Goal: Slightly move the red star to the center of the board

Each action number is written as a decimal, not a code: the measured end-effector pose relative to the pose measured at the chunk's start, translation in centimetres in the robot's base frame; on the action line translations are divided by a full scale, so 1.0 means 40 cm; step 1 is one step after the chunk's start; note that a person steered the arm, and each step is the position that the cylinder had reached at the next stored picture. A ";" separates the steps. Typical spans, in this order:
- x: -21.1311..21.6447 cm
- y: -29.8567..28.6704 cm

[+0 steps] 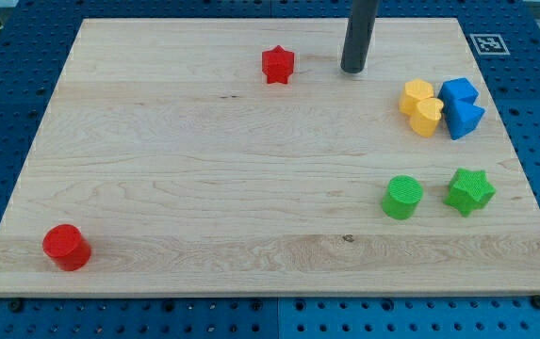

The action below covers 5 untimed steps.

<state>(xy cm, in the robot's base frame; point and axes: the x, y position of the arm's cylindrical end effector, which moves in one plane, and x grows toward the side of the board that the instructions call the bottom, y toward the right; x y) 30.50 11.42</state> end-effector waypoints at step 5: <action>0.005 -0.250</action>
